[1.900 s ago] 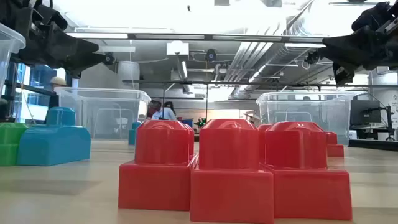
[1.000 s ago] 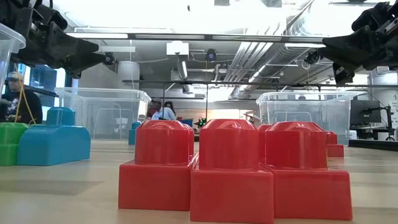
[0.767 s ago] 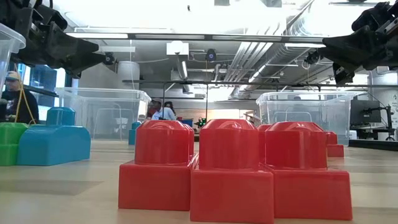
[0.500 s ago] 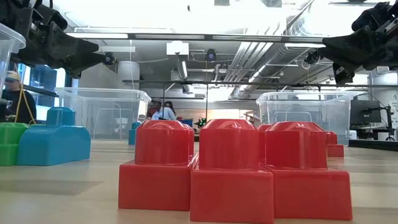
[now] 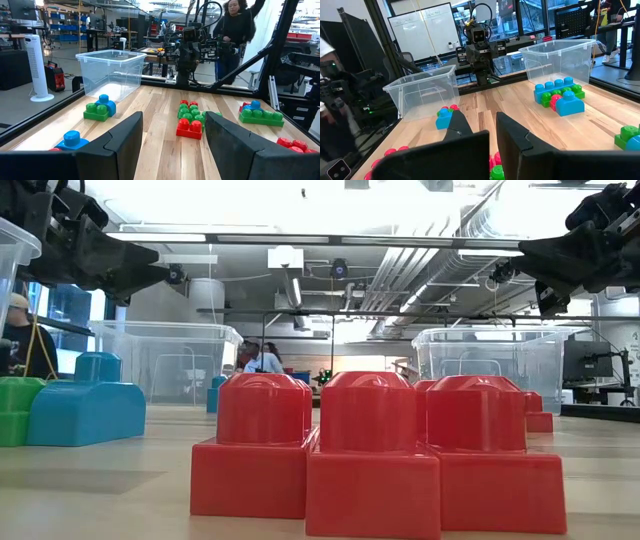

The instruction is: Sort blocks

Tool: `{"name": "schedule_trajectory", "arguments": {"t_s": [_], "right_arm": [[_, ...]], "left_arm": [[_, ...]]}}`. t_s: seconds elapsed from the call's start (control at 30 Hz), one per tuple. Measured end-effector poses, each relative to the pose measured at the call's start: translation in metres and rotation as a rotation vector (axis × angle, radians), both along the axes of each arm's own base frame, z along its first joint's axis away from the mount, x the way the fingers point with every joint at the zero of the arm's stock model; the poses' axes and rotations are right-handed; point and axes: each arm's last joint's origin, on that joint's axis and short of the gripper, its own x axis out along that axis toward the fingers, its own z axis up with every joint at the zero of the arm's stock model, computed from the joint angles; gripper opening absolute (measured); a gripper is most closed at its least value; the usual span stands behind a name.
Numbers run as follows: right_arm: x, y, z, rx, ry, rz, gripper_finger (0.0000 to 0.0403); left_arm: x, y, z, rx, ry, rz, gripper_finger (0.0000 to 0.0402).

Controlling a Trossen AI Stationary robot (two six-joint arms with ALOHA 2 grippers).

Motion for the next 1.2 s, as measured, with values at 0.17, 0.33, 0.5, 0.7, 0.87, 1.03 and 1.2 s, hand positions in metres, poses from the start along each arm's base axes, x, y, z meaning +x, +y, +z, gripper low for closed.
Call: {"name": "schedule_trajectory", "arguments": {"t_s": [0.17, 0.33, 0.5, 0.7, 0.87, 1.03, 1.2], "right_arm": [[0.0, 0.0, 0.0001, 0.0, -0.001, 0.0, 0.0], [0.0, 0.0, 0.0001, 0.0, -0.001, 0.0, 0.0], [0.0, 0.0, 0.0001, 0.0, 0.0, 0.0, 0.0], [0.0, 0.0, 0.0, 0.0, 0.0, 0.0, 0.0], [0.0, 0.0, 0.0001, 0.0, 0.0, 0.0, 0.0], [0.0, 0.0, 0.0001, 0.0, 0.0, 0.0, 0.0], [-0.0001, -0.0006, 0.0014, -0.002, -0.014, -0.018, 0.0]], "left_arm": [[0.0, 0.0, -0.0001, 0.0, 0.0, 0.0, 0.02], [0.0, 0.0, 0.0, 0.0, 0.0, 0.0, 0.02], [0.0, 0.0, 0.0, 0.0, 0.0, 0.0, 0.02], [0.0, 0.0, 0.0, 0.0, 0.0, 0.0, 0.02], [0.0, 0.0, 0.0, 0.0, 0.0, 0.0, 0.02], [0.0, 0.0, 0.0, 0.0, 0.0, 0.0, 0.02], [0.0, 0.0, 0.0, 0.0, 0.0, 0.0, 0.02]]}}
